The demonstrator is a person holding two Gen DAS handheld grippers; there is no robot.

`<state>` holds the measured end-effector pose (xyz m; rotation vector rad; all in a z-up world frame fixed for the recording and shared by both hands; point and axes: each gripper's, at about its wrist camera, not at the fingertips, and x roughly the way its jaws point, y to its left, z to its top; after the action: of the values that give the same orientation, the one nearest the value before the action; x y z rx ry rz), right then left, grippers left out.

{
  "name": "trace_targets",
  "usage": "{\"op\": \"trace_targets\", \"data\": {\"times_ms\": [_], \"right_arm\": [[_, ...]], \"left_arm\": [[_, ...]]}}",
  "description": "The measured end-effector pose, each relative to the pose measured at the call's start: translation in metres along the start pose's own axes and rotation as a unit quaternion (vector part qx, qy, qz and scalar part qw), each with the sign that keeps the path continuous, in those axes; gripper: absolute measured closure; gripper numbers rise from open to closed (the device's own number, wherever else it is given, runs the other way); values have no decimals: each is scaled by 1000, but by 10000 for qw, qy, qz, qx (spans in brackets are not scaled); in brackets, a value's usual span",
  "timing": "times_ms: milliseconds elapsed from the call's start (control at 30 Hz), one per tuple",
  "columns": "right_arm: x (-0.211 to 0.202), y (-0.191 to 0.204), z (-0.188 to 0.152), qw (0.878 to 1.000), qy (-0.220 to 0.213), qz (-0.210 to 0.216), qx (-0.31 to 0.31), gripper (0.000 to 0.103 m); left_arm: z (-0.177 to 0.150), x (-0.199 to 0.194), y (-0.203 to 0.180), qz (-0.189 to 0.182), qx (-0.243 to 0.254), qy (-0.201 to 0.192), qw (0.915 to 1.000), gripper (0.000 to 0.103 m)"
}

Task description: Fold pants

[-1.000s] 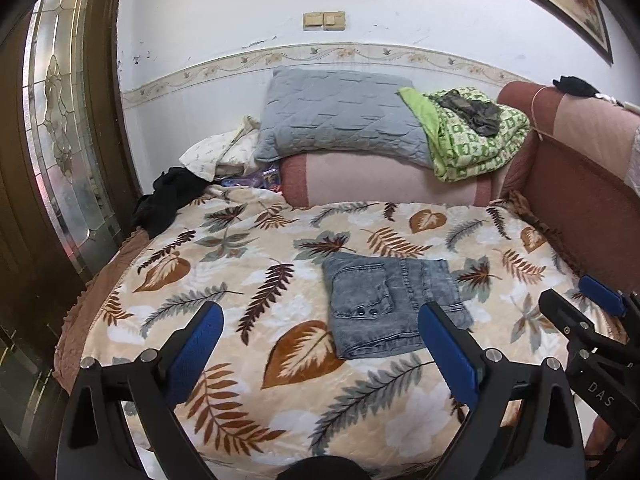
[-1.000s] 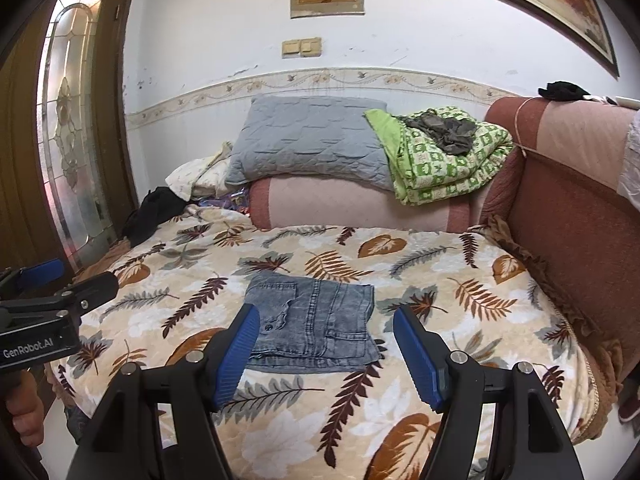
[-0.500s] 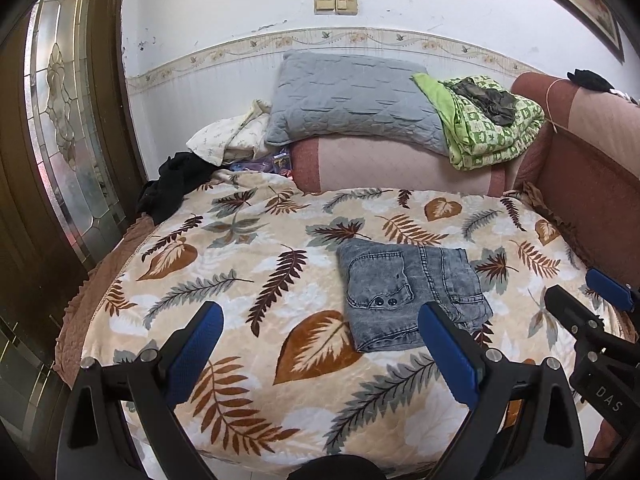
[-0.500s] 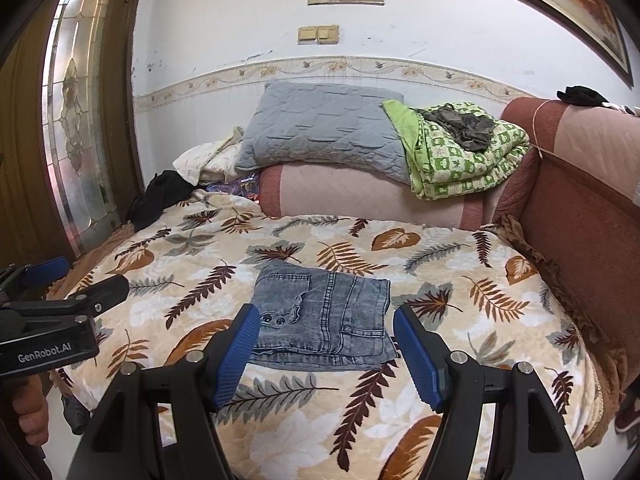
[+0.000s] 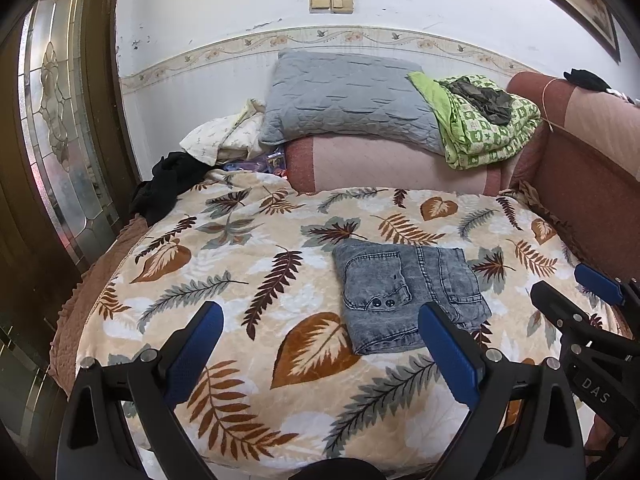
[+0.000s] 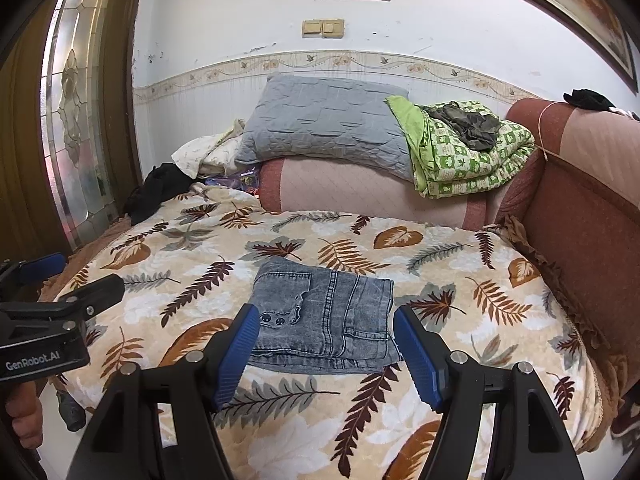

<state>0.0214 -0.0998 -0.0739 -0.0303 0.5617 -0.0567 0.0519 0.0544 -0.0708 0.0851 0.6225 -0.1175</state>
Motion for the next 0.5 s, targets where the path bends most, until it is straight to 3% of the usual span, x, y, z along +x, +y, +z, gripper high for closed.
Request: {"op": "trace_targets", "data": {"times_ms": [500], "right_arm": [[4, 16, 2, 9999, 37, -37, -109, 30]], "left_arm": [[-4, 0, 16, -28, -144, -20, 9999, 5]]}}
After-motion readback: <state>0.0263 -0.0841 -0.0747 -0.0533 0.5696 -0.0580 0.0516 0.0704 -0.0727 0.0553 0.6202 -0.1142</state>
